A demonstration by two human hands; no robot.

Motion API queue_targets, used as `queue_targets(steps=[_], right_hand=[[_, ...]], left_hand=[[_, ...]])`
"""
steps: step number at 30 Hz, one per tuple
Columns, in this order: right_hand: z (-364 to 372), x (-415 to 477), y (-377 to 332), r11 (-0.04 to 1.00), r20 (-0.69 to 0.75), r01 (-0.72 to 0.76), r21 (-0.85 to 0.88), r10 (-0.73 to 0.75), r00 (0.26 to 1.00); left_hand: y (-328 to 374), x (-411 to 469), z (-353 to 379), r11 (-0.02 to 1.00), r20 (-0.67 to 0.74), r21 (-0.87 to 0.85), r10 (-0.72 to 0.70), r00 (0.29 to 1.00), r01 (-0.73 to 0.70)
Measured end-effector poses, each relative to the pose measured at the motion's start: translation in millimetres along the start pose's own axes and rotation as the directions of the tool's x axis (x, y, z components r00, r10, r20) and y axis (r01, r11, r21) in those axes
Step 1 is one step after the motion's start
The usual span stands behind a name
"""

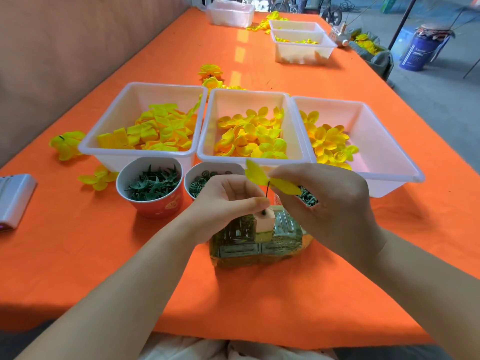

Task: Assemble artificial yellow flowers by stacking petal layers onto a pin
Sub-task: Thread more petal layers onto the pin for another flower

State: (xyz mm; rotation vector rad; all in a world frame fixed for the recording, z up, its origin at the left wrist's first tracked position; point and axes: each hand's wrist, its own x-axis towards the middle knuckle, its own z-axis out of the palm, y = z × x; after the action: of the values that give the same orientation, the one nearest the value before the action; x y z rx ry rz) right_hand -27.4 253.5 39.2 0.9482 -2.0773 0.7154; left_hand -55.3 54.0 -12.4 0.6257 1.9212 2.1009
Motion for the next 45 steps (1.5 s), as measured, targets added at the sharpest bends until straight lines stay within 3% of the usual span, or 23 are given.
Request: queue_targets(steps=[32,45], right_hand=[[1,-2,2,0.999,0.029,0.039,-0.028,-0.038,0.999],[2,5,2,0.996,0.098,0.090,-0.014,-0.088,0.991]], left_hand=[[5,-1,2,1.000,-0.024,0.011,-0.022,0.999,0.023],[10,-2,0,0.999,0.048,-0.015,-0.036,0.998,0.037]])
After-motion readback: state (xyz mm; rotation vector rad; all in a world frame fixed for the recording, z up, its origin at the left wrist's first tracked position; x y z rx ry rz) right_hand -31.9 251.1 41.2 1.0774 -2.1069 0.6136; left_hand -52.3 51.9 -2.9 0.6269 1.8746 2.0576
